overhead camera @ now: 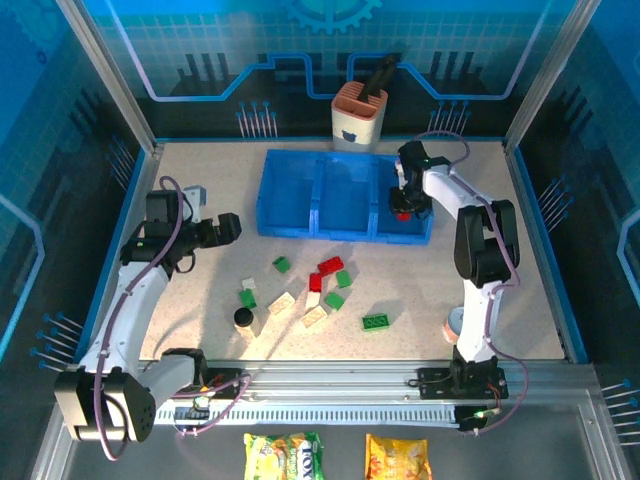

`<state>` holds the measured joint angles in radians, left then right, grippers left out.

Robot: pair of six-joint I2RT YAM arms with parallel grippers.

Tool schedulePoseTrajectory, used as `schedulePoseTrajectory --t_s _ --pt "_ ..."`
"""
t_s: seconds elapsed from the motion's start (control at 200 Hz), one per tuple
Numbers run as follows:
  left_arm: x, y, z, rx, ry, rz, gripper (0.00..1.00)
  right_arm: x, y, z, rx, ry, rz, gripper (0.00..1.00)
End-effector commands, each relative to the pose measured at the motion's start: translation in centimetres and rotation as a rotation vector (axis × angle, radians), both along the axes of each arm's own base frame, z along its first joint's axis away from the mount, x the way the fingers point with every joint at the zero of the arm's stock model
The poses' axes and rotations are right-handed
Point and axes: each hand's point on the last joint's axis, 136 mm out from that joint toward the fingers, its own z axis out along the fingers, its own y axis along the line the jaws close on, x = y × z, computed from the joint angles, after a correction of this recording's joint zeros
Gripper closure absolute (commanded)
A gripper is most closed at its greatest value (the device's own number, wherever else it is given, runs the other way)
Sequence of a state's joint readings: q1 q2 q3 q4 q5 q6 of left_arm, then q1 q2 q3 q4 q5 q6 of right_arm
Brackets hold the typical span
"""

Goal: Sort the legos into containers by color
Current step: Place the lego in the container.

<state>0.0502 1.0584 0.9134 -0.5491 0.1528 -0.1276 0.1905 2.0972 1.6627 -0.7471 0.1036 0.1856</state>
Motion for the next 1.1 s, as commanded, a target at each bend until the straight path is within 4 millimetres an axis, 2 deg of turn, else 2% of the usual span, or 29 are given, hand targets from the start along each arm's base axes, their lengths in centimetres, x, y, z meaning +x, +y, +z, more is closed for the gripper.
schedulePoseTrajectory --t_s 0.0,0.26,0.57,0.715,0.88,1.096 --pt "-0.4 0.4 -0.8 0.026 0.022 0.003 0.01 0.9 1.0 -0.3 0.025 0.007 0.028 0.6" --pt "-0.5 0.7 -0.8 0.037 0.023 0.009 0.01 2.1 1.1 -1.9 0.008 0.03 0.011 0.59" --pt "-0.5 0.7 -0.8 0.044 0.024 0.01 0.01 2.0 1.7 -2.9 0.005 0.055 0.016 0.55" --pt "-0.6 0.7 -0.8 0.044 0.025 0.01 0.01 2.0 1.8 -2.0 -0.004 0.047 0.008 0.54" --pt "-0.6 0.8 -0.9 0.046 0.028 0.012 0.01 1.9 1.9 0.1 -0.017 0.022 -0.012 0.52" --pt "-0.7 0.8 -1.0 0.047 0.029 0.012 0.01 0.7 2.3 2.6 -0.019 0.01 -0.028 0.51"
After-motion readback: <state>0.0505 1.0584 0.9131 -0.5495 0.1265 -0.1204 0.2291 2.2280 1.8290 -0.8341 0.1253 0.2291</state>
